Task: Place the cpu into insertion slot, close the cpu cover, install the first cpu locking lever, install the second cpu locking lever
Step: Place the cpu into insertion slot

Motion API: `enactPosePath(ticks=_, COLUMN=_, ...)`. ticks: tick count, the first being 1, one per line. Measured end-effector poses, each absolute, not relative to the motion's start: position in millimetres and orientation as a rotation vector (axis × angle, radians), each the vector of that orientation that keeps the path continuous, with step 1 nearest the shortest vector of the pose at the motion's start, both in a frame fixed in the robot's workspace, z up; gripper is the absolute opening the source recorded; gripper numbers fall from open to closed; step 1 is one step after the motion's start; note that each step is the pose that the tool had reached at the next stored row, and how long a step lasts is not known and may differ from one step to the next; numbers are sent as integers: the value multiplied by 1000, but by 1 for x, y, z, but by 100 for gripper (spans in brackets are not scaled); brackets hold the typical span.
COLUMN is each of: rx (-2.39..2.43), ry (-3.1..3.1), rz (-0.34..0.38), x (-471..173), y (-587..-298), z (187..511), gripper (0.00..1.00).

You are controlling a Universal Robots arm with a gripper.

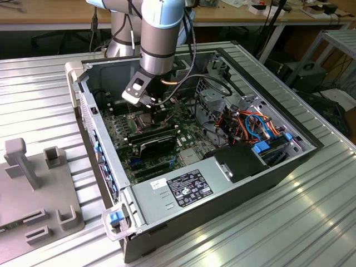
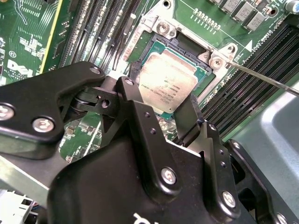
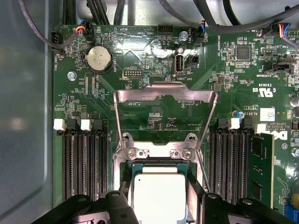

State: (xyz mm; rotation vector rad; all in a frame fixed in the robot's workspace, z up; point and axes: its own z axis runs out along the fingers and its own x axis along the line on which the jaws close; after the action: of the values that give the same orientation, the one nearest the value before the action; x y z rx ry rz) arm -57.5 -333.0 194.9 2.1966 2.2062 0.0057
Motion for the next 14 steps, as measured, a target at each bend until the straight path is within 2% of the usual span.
enactPosePath(ticks=14, rx=2197, ry=2207, rz=2, x=-58, y=-333, z=191, gripper=55)
